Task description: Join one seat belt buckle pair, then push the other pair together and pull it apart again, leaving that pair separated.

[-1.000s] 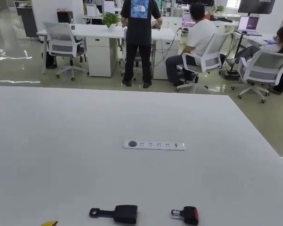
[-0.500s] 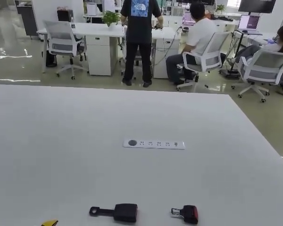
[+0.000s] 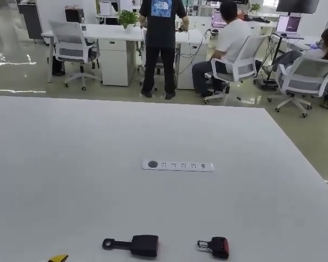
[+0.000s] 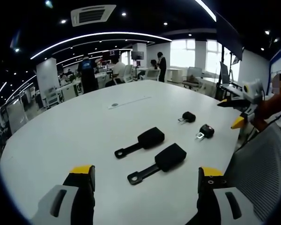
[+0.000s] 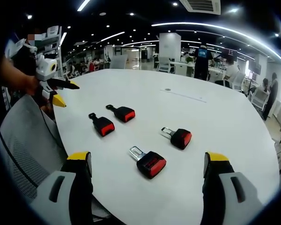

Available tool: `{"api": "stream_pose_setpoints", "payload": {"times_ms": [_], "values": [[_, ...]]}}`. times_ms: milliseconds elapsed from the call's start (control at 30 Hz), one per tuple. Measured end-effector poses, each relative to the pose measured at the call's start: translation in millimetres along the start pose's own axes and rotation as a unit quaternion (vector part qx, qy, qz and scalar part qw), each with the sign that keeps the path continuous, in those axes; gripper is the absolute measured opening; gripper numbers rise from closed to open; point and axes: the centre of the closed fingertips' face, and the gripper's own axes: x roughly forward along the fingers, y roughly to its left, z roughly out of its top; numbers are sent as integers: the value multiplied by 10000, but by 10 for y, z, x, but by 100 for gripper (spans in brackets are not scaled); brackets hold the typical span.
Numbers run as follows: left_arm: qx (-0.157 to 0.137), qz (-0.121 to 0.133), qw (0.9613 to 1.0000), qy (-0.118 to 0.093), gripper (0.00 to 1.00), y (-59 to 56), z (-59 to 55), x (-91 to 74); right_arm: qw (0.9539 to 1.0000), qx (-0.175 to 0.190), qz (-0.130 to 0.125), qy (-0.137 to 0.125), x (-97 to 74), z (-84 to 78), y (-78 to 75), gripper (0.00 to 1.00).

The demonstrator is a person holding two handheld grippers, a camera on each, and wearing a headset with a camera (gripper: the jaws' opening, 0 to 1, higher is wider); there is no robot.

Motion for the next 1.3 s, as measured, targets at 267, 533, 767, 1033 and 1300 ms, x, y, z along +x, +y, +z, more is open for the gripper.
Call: {"api": "stream_pose_setpoints", "payload": {"times_ms": [267,533,767,1033,1300], "values": [[-9,-48,10000,60,93,-5,-48,68,10000,2,18,58,24,-24,-18,99],[4,-118,9998,162,92,-46,-81,112,9999,21,71,130,65,-48,-11,99],[19,-192,9996,229,92,-74,-61,174,9997,31,122,213,156,-83,-41,99],[58,-284,9991,314,91,-81,-58,278,9992,15,231,312,219,-115,-37,98],[31,-364,9987,356,90,-92,-68,360,9984,65,336,452,307,-183,-90,95]]}}
